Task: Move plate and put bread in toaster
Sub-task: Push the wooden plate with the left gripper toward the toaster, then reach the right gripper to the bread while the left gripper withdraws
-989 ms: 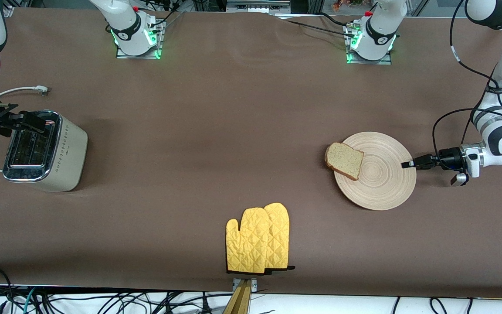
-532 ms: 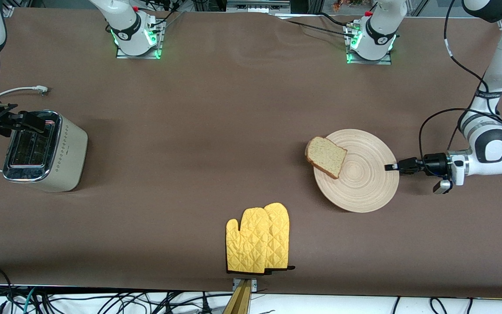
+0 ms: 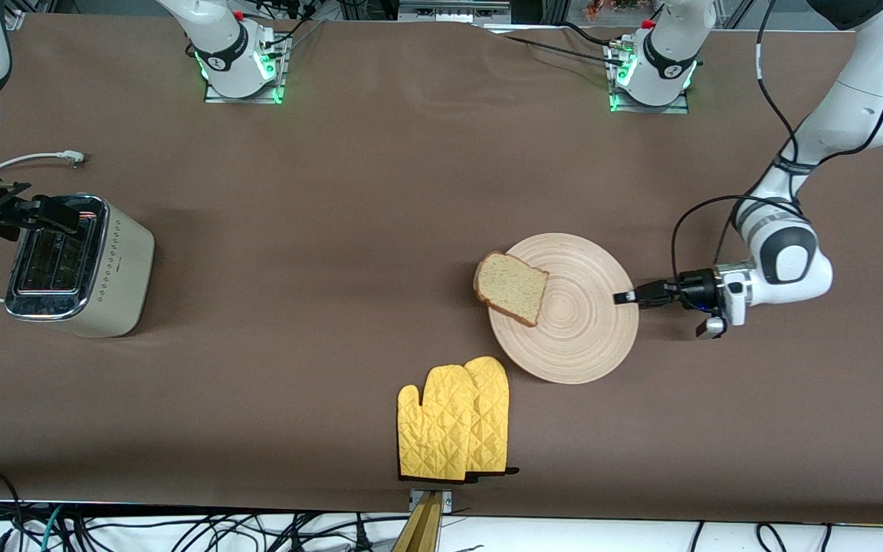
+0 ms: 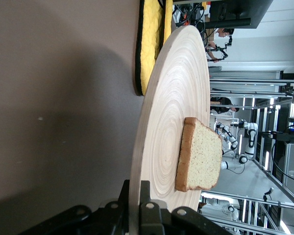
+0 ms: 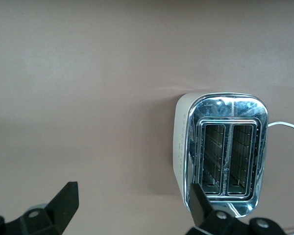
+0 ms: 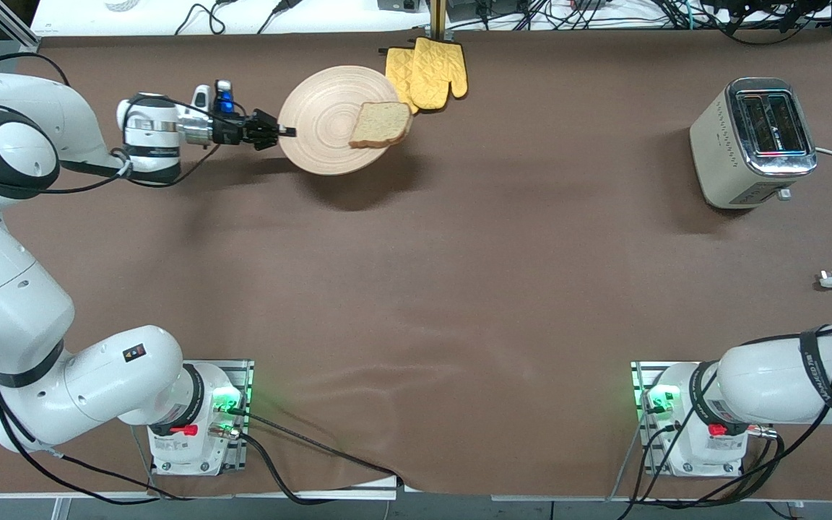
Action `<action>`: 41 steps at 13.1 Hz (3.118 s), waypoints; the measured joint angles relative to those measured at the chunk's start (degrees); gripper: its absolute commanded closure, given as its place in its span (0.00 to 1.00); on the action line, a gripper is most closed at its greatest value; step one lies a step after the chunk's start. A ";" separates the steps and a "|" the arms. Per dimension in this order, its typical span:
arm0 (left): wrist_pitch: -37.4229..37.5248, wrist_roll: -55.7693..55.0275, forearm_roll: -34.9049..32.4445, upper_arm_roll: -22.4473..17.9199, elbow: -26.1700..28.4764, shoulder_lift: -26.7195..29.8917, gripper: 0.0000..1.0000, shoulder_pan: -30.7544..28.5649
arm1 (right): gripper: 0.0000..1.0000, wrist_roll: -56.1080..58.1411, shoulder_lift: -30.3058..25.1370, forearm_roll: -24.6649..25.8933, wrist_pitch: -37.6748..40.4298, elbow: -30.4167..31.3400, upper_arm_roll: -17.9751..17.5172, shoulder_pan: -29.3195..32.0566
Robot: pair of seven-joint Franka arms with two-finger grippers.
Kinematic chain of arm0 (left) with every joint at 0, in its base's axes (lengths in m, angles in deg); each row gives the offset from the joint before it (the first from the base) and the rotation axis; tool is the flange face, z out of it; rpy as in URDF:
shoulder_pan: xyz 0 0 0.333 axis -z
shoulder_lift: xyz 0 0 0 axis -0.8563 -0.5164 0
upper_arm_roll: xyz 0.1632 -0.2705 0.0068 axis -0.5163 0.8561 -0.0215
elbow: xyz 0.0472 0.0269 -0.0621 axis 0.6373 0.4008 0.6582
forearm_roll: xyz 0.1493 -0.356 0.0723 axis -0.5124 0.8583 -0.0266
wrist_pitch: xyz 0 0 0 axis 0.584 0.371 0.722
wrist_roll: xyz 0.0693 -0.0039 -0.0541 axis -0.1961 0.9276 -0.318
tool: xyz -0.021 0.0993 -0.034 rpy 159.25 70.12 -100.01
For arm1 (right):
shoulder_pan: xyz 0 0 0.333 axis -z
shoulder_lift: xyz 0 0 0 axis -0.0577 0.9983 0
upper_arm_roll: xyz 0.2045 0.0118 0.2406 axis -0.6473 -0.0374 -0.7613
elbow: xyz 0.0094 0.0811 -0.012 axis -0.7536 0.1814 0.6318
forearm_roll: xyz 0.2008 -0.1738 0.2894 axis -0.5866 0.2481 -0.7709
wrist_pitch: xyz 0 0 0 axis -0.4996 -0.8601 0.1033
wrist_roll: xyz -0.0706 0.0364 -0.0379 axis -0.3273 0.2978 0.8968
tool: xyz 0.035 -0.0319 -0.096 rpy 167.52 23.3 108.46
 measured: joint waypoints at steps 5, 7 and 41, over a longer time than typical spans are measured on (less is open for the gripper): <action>-11.02 -0.02 4.96 7.29 5.74 0.12 1.00 0.25 | 0.00 0.00 0.09 0.00 0.00 0.00 0.09 0.06; -13.83 0.09 8.54 8.21 7.03 0.19 1.00 1.83 | 0.00 0.00 0.25 0.00 0.00 0.00 0.14 0.12; -18.35 -6.24 -14.81 7.59 6.76 1.63 0.00 2.08 | 0.00 -0.51 9.15 -33.95 -8.14 11.04 -0.55 -3.72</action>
